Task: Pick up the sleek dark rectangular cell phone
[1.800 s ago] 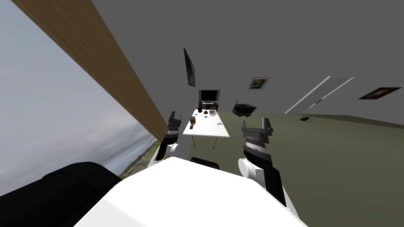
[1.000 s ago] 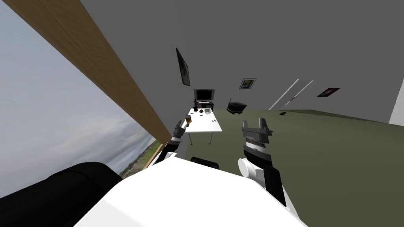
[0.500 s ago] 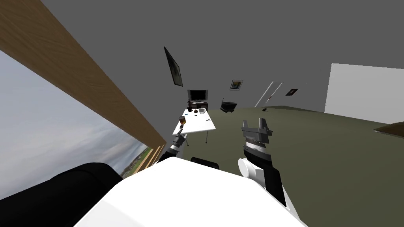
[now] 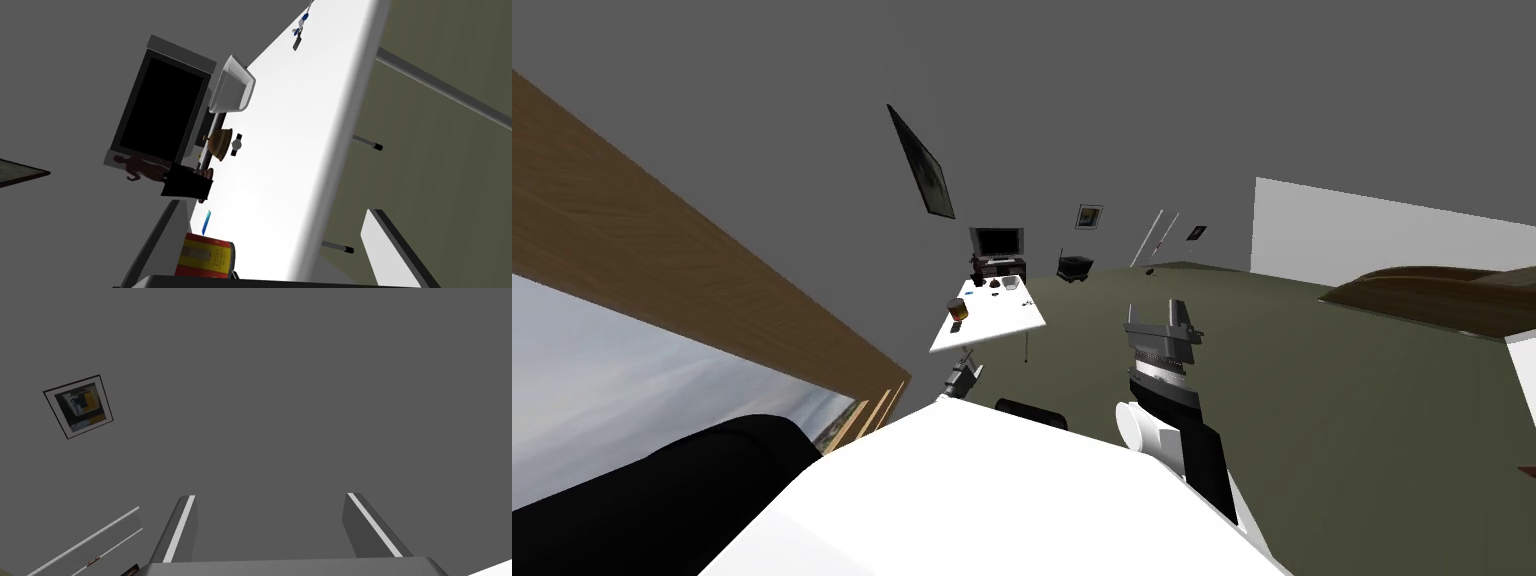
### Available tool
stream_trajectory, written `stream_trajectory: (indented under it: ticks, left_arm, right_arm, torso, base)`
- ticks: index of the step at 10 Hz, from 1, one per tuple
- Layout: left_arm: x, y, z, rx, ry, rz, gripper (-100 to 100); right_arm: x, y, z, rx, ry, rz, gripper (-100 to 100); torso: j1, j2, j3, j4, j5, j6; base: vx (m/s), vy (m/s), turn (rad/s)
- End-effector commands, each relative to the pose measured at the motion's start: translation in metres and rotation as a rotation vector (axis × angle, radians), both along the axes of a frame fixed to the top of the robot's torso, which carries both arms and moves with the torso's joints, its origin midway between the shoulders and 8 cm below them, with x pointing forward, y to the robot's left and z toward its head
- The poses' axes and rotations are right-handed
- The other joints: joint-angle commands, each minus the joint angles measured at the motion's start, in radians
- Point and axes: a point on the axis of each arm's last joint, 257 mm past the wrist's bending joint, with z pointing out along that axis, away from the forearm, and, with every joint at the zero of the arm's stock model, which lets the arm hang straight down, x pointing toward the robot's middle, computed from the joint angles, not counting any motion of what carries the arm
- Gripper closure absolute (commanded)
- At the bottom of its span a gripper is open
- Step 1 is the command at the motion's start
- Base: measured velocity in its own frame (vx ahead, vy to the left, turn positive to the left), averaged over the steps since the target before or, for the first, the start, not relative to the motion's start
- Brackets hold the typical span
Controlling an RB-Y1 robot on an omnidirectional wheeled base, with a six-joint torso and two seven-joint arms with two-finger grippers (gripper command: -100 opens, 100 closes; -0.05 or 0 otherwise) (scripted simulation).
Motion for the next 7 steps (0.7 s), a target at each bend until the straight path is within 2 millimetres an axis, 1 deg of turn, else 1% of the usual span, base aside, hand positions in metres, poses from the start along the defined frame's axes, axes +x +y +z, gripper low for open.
stream_trajectory:
  ticks: [1, 2, 3, 4, 5, 6, 7]
  left_arm:
    - [-0.011, 0.007, -0.024, -0.007, 0.063, -0.003, -100]
    - [-0.034, 0.009, -0.046, -0.030, 0.136, -0.009, -100]
    - [-0.038, 0.013, -0.053, -0.021, 0.155, -0.006, -100]
    - [-0.066, 0.019, -0.080, -0.035, 0.242, -0.006, -100]
    - [-0.068, 0.020, -0.081, -0.030, 0.246, -0.008, -100]
    - [-0.100, 0.028, -0.106, -0.034, 0.338, -0.008, -100]
    - [-0.100, 0.029, -0.106, -0.033, 0.339, -0.008, -100]
  right_arm:
    - [0.000, 0.000, 0.000, 0.000, 0.000, 0.000, 0]
    - [0.000, 0.000, 0.000, 0.000, 0.000, 0.000, 0]
    - [0.000, 0.000, 0.000, 0.000, 0.000, 0.000, 0]
    - [0.000, 0.000, 0.000, 0.000, 0.000, 0.000, 0]
    - [0.000, 0.000, 0.000, 0.000, 0.000, 0.000, 0]
    - [0.000, 0.000, 0.000, 0.000, 0.000, 0.000, 0]
    - [0.000, 0.000, 0.000, 0.000, 0.000, 0.000, 0]
  torso:
    - [0.000, 0.000, 0.000, 0.000, 0.000, 0.000]
    - [0.000, 0.000, 0.000, 0.000, 0.000, -0.001]
    - [0.000, 0.000, 0.000, 0.000, 0.000, 0.000]
    - [0.001, -0.001, 0.000, 0.000, 0.000, -0.001]
    - [0.001, -0.001, 0.000, 0.000, 0.000, 0.000]
    - [0.002, -0.001, 0.000, 0.000, 0.000, -0.001]
    - [0.003, -0.001, -0.001, 0.000, 0.000, 0.000]
  base:
    - [0.014, -0.048, -0.135]
    - [0.019, -0.059, -0.262]
    - [0.016, -0.036, -0.151]
    - [0.021, -0.041, -0.363]
    - [0.019, -0.024, -0.130]
    - [0.032, -0.025, -0.279]
    - [0.026, -0.019, -0.156]
